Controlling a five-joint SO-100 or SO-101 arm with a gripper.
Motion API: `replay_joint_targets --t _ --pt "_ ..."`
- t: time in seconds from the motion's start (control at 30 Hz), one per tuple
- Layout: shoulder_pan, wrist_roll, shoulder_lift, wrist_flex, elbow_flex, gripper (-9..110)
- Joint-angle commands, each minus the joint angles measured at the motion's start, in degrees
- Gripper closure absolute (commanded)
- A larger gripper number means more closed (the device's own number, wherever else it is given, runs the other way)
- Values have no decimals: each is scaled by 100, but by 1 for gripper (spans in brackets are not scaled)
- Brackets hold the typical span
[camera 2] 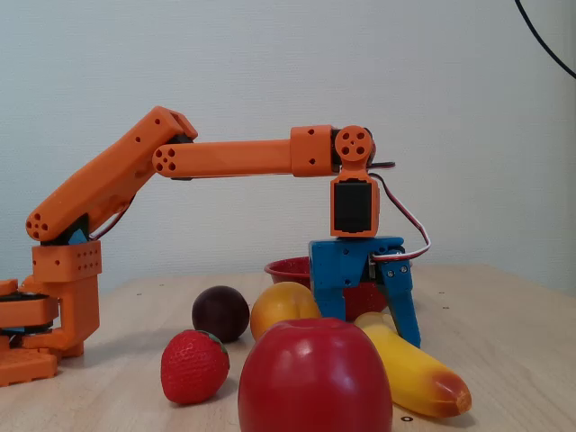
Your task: Put the banana in the red bowl.
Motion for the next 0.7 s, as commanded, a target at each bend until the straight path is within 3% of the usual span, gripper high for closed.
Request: replay_joint_targets --t 0.0,0.67 --pt "0 -62 316 79 -88 101" --pt "-35 -993 1942 1055 -369 101"
